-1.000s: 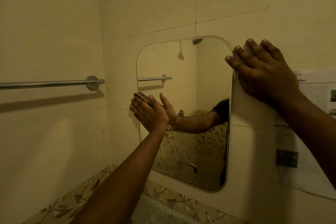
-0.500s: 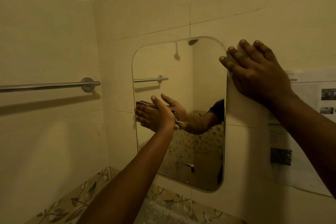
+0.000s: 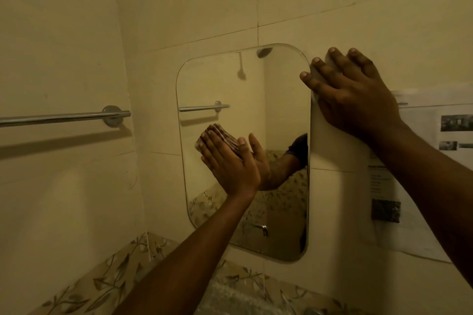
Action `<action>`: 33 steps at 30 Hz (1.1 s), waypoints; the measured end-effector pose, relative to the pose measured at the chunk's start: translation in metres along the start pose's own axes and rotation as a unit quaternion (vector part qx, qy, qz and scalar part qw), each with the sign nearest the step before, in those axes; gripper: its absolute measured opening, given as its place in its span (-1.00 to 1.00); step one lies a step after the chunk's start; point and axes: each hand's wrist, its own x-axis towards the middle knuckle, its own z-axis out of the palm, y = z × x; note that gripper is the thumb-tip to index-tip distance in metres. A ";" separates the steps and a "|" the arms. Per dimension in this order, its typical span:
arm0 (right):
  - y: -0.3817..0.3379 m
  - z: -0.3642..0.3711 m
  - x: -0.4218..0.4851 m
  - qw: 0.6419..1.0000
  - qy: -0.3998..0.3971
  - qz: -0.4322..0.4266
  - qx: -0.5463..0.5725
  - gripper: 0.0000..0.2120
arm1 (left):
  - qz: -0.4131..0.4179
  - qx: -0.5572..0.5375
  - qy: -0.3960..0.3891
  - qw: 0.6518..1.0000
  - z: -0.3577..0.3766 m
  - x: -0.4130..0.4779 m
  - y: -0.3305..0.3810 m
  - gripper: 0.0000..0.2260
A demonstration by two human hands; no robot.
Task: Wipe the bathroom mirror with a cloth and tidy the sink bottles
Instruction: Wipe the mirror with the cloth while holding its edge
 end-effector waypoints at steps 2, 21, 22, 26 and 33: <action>0.000 0.001 0.000 1.000 -0.003 0.000 -0.001 -0.57 | 0.041 0.014 0.000 0.999 0.002 -0.003 -0.001 -0.15; -0.002 -0.003 0.003 1.000 -0.022 0.002 0.001 -0.56 | 0.552 0.094 -0.116 0.820 0.001 -0.020 0.000 -0.07; -0.002 -0.004 0.003 1.000 -0.024 0.002 0.001 -0.56 | 0.578 0.096 -0.123 0.801 -0.001 -0.018 -0.001 -0.07; -0.001 -0.007 0.004 1.000 -0.022 0.002 0.003 -0.56 | 0.678 0.098 -0.149 0.713 -0.003 -0.005 0.000 -0.10; -0.002 -0.008 0.003 1.000 -0.020 0.001 0.005 -0.56 | 0.804 0.106 -0.192 0.552 -0.004 0.028 0.003 -0.21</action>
